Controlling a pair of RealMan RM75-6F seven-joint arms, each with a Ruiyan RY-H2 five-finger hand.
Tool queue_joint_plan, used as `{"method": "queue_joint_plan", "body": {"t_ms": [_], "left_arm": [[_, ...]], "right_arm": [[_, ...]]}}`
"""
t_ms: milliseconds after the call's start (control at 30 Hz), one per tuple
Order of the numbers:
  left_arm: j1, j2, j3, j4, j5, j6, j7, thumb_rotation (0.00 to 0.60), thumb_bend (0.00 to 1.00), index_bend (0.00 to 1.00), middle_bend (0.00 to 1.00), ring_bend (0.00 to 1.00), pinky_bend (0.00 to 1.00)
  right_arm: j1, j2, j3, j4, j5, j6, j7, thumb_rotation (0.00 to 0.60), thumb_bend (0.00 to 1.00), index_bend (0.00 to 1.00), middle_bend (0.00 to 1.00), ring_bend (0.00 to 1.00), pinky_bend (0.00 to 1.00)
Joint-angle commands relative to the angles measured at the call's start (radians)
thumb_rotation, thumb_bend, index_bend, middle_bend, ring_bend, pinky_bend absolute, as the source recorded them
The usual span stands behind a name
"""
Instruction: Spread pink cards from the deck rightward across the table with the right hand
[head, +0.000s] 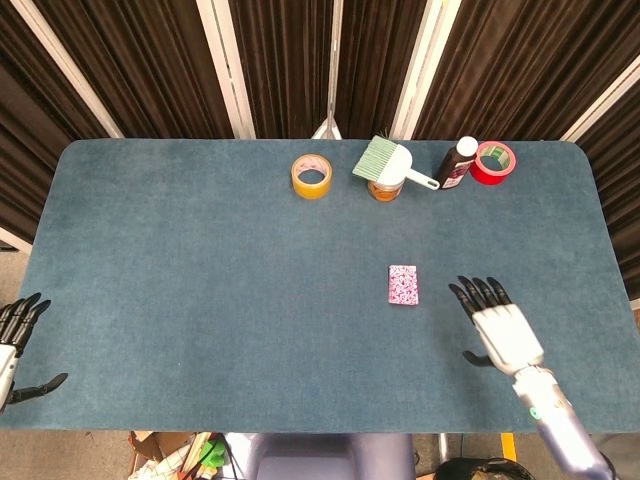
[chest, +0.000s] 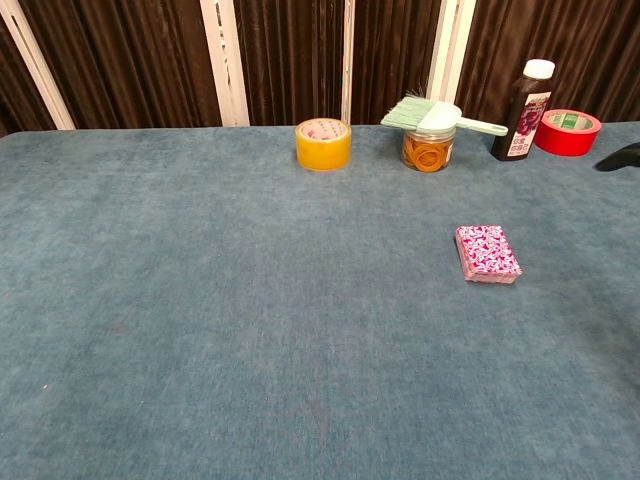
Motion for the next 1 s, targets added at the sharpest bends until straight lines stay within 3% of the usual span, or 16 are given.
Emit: {"method": "queue_joint_plan", "body": {"t_ms": [33,133,167,200,267,667,1000], "left_arm": [[-0.003,0.005,0.003,-0.003,0.002,-0.006,-0.009,0.600,0.00,0.00,0.00,0.00,0.00],[-0.006,0.010,0.005,-0.006,0.001,-0.015,-0.018,0.600,0.00,0.00,0.00,0.00,0.00],[-0.007,0.011,0.006,-0.006,0.000,-0.017,-0.020,0.600,0.00,0.00,0.00,0.00,0.00],[-0.008,0.012,0.007,-0.007,0.000,-0.020,-0.022,0.600,0.00,0.00,0.00,0.00,0.00],[-0.011,0.016,0.008,-0.010,-0.001,-0.027,-0.027,0.600,0.00,0.00,0.00,0.00,0.00],[-0.026,0.030,0.010,-0.023,-0.011,-0.060,-0.050,0.600,0.00,0.00,0.00,0.00,0.00],[-0.036,0.036,0.009,-0.025,-0.018,-0.077,-0.064,0.600,0.00,0.00,0.00,0.00,0.00]], "right_arm": [[0.089,-0.069,0.056,0.000,0.155,-0.078,-0.106,0.600,0.19,0.00,0.00,0.00,0.00],[0.134,-0.112,0.077,0.019,0.252,-0.098,-0.154,0.600,0.19,0.00,0.00,0.00,0.00],[0.190,-0.145,0.131,-0.040,0.260,-0.105,-0.169,0.600,0.19,0.00,0.00,0.00,0.00],[0.196,-0.155,0.130,-0.022,0.347,-0.103,-0.194,0.600,0.19,0.00,0.00,0.00,0.00],[0.188,-0.184,0.093,0.044,0.386,-0.095,-0.201,0.600,0.19,0.00,0.00,0.00,0.00],[0.324,-0.295,0.102,0.189,0.650,-0.138,-0.301,0.600,0.19,0.00,0.00,0.00,0.00],[0.393,-0.350,0.094,0.270,0.733,-0.143,-0.317,0.600,0.19,0.00,0.00,0.00,0.00]]}}
